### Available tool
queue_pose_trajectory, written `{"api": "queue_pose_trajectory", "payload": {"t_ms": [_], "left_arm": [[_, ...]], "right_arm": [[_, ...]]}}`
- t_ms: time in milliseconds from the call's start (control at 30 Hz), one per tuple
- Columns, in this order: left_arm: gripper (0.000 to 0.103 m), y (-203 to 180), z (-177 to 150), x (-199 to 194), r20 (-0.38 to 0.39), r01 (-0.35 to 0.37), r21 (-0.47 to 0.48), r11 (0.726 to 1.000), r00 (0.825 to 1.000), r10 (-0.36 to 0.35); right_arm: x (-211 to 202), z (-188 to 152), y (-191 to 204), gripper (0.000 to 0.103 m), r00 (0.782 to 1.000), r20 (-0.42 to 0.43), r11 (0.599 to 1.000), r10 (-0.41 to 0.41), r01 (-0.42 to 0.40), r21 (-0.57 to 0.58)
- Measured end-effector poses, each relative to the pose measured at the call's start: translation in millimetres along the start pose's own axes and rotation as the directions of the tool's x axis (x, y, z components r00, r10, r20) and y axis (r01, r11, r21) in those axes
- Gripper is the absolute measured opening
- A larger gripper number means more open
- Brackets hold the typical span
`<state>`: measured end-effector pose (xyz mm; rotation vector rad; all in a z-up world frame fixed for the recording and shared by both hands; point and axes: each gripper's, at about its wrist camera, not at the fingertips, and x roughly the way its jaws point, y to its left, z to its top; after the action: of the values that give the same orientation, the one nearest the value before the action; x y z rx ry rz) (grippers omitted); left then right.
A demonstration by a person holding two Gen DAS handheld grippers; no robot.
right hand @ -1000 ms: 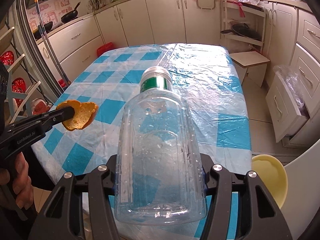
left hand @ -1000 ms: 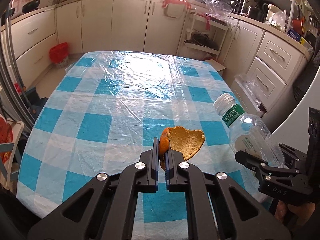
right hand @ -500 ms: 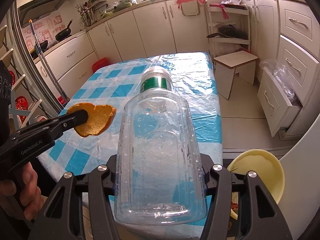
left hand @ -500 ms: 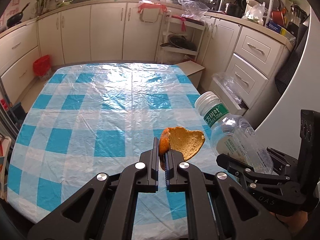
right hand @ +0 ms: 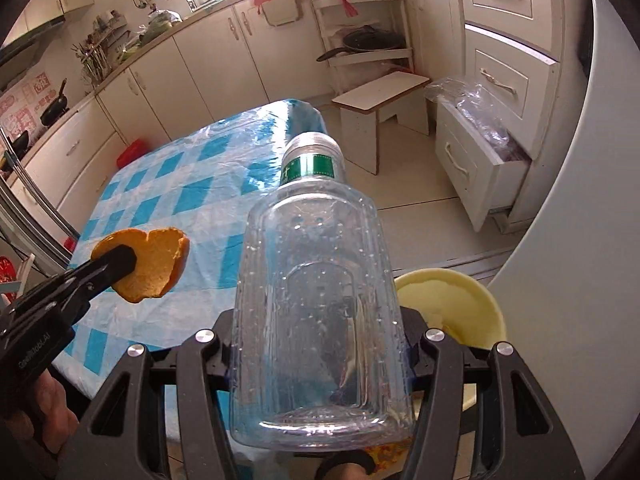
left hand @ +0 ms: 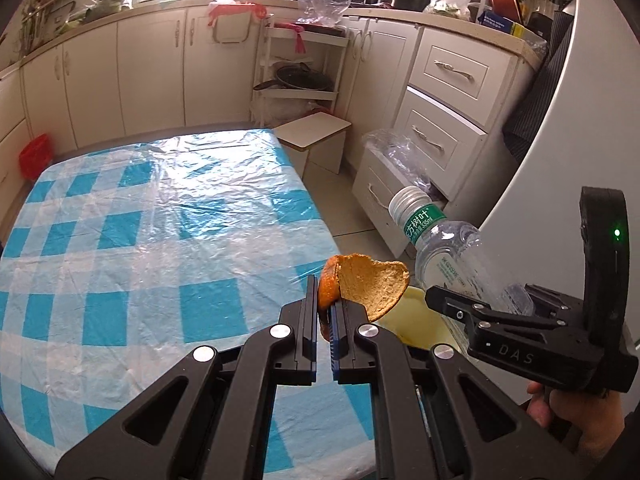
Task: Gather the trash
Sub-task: 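Carry crust and bottle to the yellow bowl and open the right gripper over it, then open the left gripper over the yellow bowl to drop the crust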
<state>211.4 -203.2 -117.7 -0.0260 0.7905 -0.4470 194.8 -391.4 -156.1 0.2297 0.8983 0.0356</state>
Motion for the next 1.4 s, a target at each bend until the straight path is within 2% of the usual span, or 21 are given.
{"api": "queue_pose_trajectory", "payload": {"t_ms": [133,233,367,467,500,600,733,867,1033,1133,1267,1400], "left_arm": [[0.005,-20,2,13,-0.011,0.031,0.007,0.999,0.999,-0.031],[0.005,-32,1,27,-0.036,0.052,0.002,0.999,0.998,-0.052],[0.005,-45,-2,47,-0.066,0.073,-0.003,0.997,0.995,-0.073],[0.005,-52,-2,60,-0.086,0.079,-0.005,0.997,0.993,-0.079],[0.005,-55,-2,63,-0.091,0.080,-0.004,0.997,0.993,-0.080],[0.005,-60,-2,68,-0.099,0.084,0.005,0.996,0.992,-0.083],[0.005,-63,-5,73,-0.108,0.080,0.014,0.997,0.991,-0.078],[0.005,-66,-8,78,-0.122,0.074,0.021,0.997,0.990,-0.071],[0.005,-74,-9,82,-0.128,0.076,0.035,0.996,0.989,-0.071],[0.005,-82,-8,89,-0.140,0.081,0.044,0.996,0.987,-0.074],[0.005,-96,-8,99,-0.161,0.091,0.057,0.994,0.984,-0.081],[0.005,-112,-9,110,-0.186,0.101,0.072,0.992,0.979,-0.086]], "right_arm": [[14,3,-22,0.056,0.996,-0.090,1.000,-0.028,0.028,-0.010],[33,-7,-38,0.056,0.986,-0.169,0.998,-0.008,0.018,0.062],[51,-13,-51,0.056,0.969,-0.235,0.993,-0.076,0.095,0.068],[64,-15,-68,0.056,0.948,-0.298,0.981,-0.114,0.155,0.115],[64,-15,-74,0.058,0.947,-0.295,0.974,-0.127,0.175,0.143],[46,-9,-89,0.068,0.965,-0.219,0.952,-0.143,0.195,0.238],[12,-1,-96,0.072,0.989,-0.042,0.937,-0.142,0.148,0.318],[-12,4,-93,0.074,0.986,0.087,0.936,-0.144,0.108,0.334],[-26,15,-97,0.077,0.972,0.177,0.931,-0.154,0.083,0.354],[-37,17,-99,0.079,0.956,0.232,0.922,-0.178,0.080,0.380],[-43,19,-100,0.079,0.942,0.274,0.916,-0.196,0.076,0.394],[-44,20,-104,0.079,0.938,0.286,0.911,-0.195,0.065,0.407]]}}
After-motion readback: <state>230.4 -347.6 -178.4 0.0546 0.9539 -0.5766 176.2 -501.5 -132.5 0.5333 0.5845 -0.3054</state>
